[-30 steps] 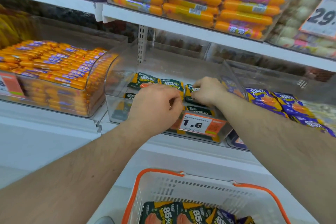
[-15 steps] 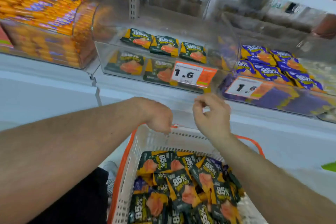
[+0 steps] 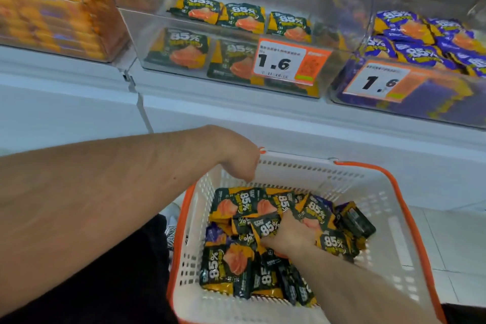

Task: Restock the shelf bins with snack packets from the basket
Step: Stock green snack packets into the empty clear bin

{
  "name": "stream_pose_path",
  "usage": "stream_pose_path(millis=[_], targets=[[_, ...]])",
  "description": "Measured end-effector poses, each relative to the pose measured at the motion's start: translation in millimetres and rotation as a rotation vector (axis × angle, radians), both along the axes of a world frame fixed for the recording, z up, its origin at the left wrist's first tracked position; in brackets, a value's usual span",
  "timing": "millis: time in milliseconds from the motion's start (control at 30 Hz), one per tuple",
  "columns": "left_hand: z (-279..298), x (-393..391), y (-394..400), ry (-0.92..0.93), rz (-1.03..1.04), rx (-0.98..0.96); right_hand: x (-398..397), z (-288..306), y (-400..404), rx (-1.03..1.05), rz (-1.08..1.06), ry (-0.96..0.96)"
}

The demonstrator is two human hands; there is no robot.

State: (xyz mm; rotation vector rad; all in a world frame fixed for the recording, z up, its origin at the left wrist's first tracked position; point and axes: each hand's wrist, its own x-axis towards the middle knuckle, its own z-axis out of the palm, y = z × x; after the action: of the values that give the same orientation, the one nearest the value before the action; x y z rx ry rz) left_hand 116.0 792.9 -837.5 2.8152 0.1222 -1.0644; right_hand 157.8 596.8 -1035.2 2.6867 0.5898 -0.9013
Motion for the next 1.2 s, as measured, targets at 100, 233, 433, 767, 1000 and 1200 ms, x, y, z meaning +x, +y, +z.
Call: stream_pose_path(millis=[100,233,433,767,1000,1200], targets=[[3,-3,3,0.043,0.023,0.012,-13,-9,-2,0.056,-0.019,-0.023],[8,-5,5,0.043,0.05,-0.007,-7,-10,-1,0.087,-0.022,-0.075],[6,-3,10,0.002,0.084,-0.024,24,29,10,0.382,-0.191,0.263],[18,-12,52,-0.253,0.388,-0.461,41,182,51,1.099,-0.21,0.376],[50,-14,60,-0.46,0.593,-0.783,29,227,63,1.417,-0.229,0.169],[90,-29,69,-0.784,0.699,-0.899,22,257,78,1.555,-0.161,0.107]])
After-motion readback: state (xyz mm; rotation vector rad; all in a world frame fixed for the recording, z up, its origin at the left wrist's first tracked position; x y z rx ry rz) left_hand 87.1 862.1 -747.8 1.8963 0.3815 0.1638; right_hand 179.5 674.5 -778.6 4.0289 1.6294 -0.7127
